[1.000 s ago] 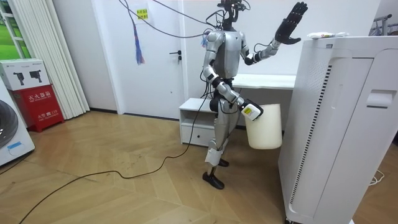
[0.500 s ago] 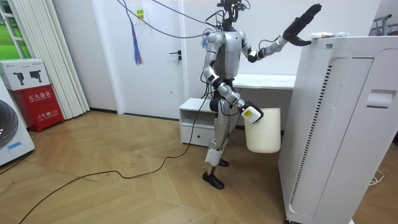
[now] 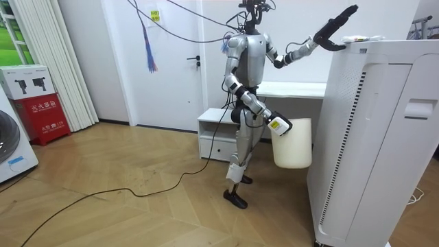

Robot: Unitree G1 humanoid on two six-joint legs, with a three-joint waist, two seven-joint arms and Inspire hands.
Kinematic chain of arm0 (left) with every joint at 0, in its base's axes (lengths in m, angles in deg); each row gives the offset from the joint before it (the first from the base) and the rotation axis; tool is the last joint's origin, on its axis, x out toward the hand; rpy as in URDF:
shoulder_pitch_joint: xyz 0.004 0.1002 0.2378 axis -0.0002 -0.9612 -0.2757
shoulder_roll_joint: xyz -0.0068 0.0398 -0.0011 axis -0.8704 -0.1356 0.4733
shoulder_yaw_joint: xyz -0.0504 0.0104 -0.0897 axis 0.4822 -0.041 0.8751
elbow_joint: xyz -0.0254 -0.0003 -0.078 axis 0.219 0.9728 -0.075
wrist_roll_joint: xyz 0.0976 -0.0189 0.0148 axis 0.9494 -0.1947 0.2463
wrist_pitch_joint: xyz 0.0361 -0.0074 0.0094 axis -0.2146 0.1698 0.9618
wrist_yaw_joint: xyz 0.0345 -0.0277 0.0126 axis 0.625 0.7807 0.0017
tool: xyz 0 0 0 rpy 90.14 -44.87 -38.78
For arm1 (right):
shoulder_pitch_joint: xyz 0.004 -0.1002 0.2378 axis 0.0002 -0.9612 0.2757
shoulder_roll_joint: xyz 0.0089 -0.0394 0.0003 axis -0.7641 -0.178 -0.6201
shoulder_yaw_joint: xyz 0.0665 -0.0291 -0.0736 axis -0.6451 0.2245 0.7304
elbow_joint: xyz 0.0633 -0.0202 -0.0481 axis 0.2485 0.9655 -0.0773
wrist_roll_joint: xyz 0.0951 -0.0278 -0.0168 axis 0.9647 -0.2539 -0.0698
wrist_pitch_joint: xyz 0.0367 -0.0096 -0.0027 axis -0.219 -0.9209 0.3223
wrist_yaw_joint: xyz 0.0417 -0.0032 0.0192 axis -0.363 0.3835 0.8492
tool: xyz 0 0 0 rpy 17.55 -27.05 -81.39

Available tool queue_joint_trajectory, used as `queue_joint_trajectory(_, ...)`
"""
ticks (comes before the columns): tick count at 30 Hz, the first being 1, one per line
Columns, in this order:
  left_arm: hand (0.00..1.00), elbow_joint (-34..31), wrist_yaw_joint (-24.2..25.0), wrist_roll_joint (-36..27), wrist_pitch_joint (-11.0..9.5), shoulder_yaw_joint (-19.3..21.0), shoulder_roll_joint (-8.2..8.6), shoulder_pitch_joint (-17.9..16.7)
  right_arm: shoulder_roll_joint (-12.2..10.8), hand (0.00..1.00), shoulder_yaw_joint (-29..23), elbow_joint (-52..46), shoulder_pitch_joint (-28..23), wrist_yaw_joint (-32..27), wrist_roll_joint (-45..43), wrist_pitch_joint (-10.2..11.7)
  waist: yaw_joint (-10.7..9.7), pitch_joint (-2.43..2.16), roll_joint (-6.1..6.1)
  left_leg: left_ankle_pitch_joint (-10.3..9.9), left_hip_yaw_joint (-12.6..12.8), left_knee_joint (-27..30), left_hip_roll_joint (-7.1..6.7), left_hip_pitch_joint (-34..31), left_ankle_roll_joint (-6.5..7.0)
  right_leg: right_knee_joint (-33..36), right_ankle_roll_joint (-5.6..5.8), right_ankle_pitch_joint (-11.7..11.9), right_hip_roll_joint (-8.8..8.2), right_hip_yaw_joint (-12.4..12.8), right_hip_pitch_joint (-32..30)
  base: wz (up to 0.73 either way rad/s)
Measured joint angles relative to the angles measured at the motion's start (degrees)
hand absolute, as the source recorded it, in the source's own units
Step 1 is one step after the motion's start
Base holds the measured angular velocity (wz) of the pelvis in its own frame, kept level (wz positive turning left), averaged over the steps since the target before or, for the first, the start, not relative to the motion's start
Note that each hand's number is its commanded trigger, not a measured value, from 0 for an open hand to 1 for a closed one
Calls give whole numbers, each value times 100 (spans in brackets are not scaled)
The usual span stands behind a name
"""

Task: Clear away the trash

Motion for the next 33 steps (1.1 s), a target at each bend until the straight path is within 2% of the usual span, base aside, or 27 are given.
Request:
queue_joint_trajectory(7,0,16,419,32,114,-20,-7,88,-6,100,9,-1,32,-69,1,-107,-6,-11,19,1,-1,2,3,3,-1,12,-2,16,1,-9,-2,0)
queue_joint_trajectory(8,12,17,521,33,125,-20,-7,88,-8,100,9,-1,32,-85,1,-107,-4,-11,20,2,0,2,3,2,-3,13,-3,18,1,-8,-2,0)
queue_joint_trajectory(9,37,17,641,33,145,-20,-6,88,-17,100,8,-2,32,-104,1,-107,0,-11,20,2,1,2,4,3,-4,15,-3,19,1,-8,-2,0)
queue_joint_trajectory(11,100,15,811,32,177,-20,-6,88,-43,100,8,-8,40,-111,1,-107,1,-11,20,3,0,6,5,3,-4,21,-4,20,1,-8,-2,0)
queue_joint_trajectory(14,100,32,1106,29,201,-20,-8,88,-45,100,9,-54,44,-115,48,-112,1,-9,21,3,4,8,6,-1,-5,26,-6,29,1,-14,-3,0)
queue_joint_trajectory(17,100,96,1409,29,232,-21,-8,87,-23,100,8,-243,44,-127,164,-239,4,-5,27,4,16,18,7,-33,-7,29,-7,48,1,-18,-34,0)
queue_joint_trajectory(19,100,103,1579,29,277,-23,-8,87,-23,100,8,-318,44,-128,191,-240,3,-5,27,5,17,35,9,-78,-7,29,-8,64,1,-21,-71,0)
queue_joint_trajectory(22,100,48,1607,30,344,12,-8,97,-29,100,9,-441,44,-125,204,-297,-5,-9,39,5,32,33,15,-77,-8,29,-13,75,9,-17,-75,-1)
queue_joint_trajectory(26,100,74,1664,32,422,43,-5,276,-41,100,8,-458,45,-126,205,-350,-13,-13,68,10,36,24,22,-69,-15,22,-15,76,17,-19,-50,0)
queue_joint_trajectory(33,100,65,1668,31,521,90,-4,314,-30,100,8,-459,45,-165,206,-492,-18,-2,91,21,47,13,43,-70,-35,13,-30,84,42,-15,-53,0)
